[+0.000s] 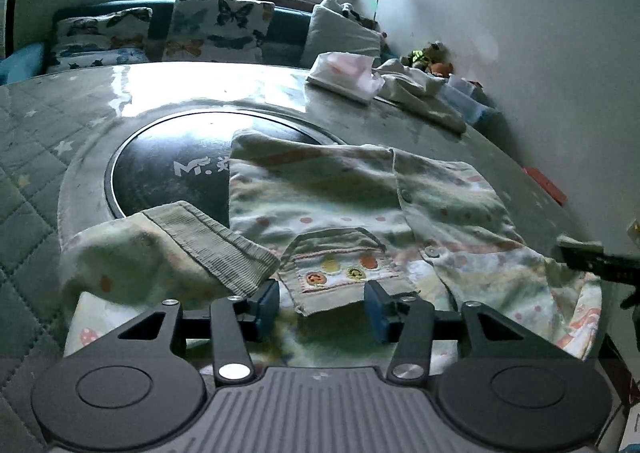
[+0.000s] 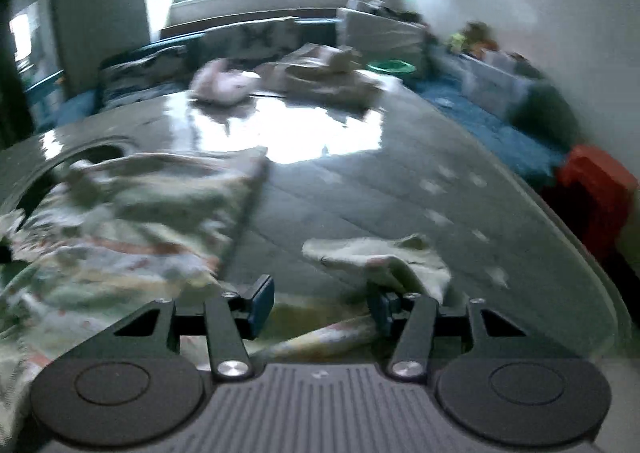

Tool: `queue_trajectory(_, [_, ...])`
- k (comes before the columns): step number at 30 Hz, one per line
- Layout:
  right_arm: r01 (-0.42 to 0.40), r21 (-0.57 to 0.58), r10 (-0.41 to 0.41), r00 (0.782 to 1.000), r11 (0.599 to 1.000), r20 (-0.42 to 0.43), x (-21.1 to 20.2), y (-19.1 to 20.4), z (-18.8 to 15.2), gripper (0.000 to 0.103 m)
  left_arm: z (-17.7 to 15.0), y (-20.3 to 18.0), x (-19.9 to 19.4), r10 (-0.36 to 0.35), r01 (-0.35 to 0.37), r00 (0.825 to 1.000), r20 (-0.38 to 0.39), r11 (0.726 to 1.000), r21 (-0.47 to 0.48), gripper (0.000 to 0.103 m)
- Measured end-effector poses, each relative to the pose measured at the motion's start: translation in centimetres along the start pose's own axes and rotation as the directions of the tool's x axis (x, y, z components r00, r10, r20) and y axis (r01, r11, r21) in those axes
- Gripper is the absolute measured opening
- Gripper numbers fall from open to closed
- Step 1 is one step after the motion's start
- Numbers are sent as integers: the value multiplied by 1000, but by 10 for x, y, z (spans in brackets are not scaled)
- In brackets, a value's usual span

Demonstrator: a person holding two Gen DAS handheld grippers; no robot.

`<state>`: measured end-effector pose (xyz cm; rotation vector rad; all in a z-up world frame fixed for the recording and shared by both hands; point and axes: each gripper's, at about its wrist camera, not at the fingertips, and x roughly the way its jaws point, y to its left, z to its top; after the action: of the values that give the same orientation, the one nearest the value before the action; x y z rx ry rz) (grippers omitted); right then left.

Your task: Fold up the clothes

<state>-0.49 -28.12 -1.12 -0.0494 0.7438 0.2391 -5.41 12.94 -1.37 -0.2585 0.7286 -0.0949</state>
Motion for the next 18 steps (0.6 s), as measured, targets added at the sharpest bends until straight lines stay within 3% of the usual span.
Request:
queue_trajectory(5, [60, 125, -60, 998, 990, -6, -8, -23, -24, 58, -5, -10, -1, 30, -30, 999, 16, 999, 28, 56])
queue_trajectory(7, [77, 135, -78, 997, 988, 7, -12, -28, -29, 68, -6, -11, -2, 38, -39, 999, 21, 999, 32, 57])
queue_trajectory(9, [141, 143, -143, 990, 980, 7, -14, -34, -35, 71, -7, -11, -2, 44, -45, 999, 27, 999, 24, 57])
queue_trajectory(18, [174, 180, -179, 984, 968, 15, -5, -44, -36, 92, -9, -12, -4, 78, -78, 995, 61, 997, -6, 57])
